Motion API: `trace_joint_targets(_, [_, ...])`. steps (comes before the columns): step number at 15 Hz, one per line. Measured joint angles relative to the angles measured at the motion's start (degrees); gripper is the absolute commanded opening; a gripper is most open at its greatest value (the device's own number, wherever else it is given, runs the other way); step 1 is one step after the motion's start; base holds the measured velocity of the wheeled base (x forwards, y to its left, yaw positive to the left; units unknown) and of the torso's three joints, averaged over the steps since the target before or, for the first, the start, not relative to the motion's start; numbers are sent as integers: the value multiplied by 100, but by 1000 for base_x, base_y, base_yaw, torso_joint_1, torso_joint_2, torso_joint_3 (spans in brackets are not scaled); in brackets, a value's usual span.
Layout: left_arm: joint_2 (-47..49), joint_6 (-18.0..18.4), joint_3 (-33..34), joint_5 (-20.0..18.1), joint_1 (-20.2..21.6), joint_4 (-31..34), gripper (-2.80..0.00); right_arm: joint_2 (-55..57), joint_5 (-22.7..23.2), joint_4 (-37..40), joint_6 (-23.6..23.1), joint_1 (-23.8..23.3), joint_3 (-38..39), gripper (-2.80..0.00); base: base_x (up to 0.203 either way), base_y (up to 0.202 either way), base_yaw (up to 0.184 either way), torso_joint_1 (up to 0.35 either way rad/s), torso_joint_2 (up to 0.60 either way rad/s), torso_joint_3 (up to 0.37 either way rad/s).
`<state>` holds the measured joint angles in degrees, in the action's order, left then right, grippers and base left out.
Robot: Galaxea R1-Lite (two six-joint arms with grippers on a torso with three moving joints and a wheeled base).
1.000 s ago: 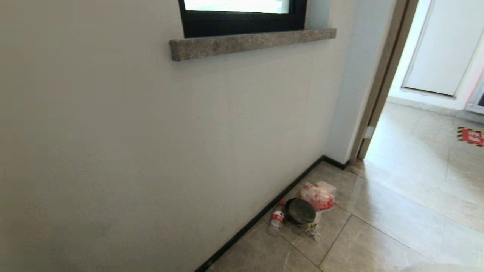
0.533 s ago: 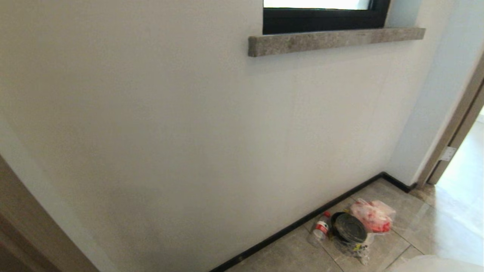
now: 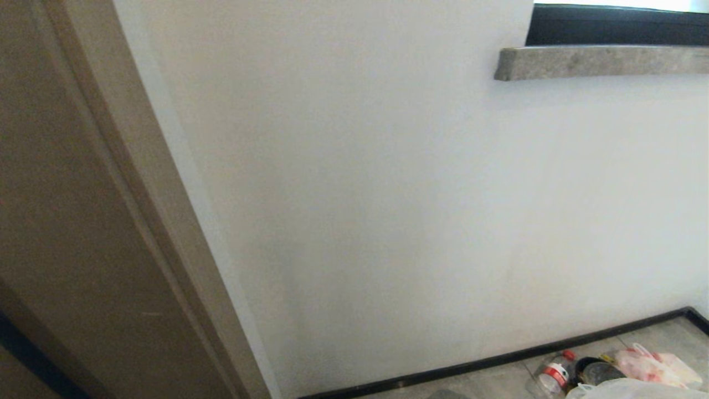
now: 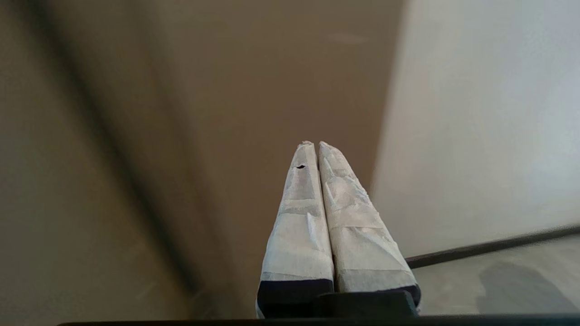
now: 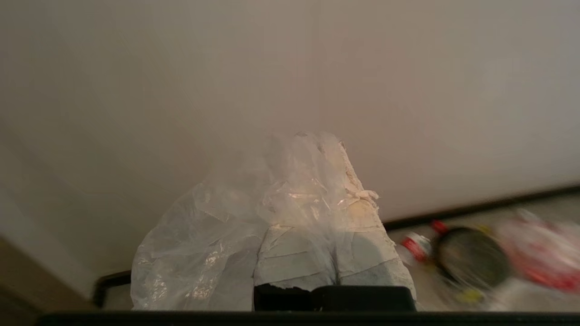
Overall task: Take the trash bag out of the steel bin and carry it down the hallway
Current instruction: Put the trash bag at the door
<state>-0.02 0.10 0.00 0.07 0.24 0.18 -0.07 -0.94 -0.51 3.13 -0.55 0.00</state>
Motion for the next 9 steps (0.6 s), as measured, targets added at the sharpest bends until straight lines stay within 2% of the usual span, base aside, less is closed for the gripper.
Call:
trace_joint_targets(6, [0, -5, 0, -2, 0, 0, -280, 0, 0, 2, -2, 2, 0, -280, 0, -8, 168, 2, 2, 1])
trace_joint_targets(8, [0, -8, 0, 0, 0, -3, -280, 0, -2, 13, 4, 2, 0, -280, -1, -3, 103, 2, 3, 2])
trace_joint_targets(9, [0, -10, 0, 0, 0, 0, -280, 0, 0, 18, 9, 2, 0, -280, 0, 0, 0, 0, 0, 0])
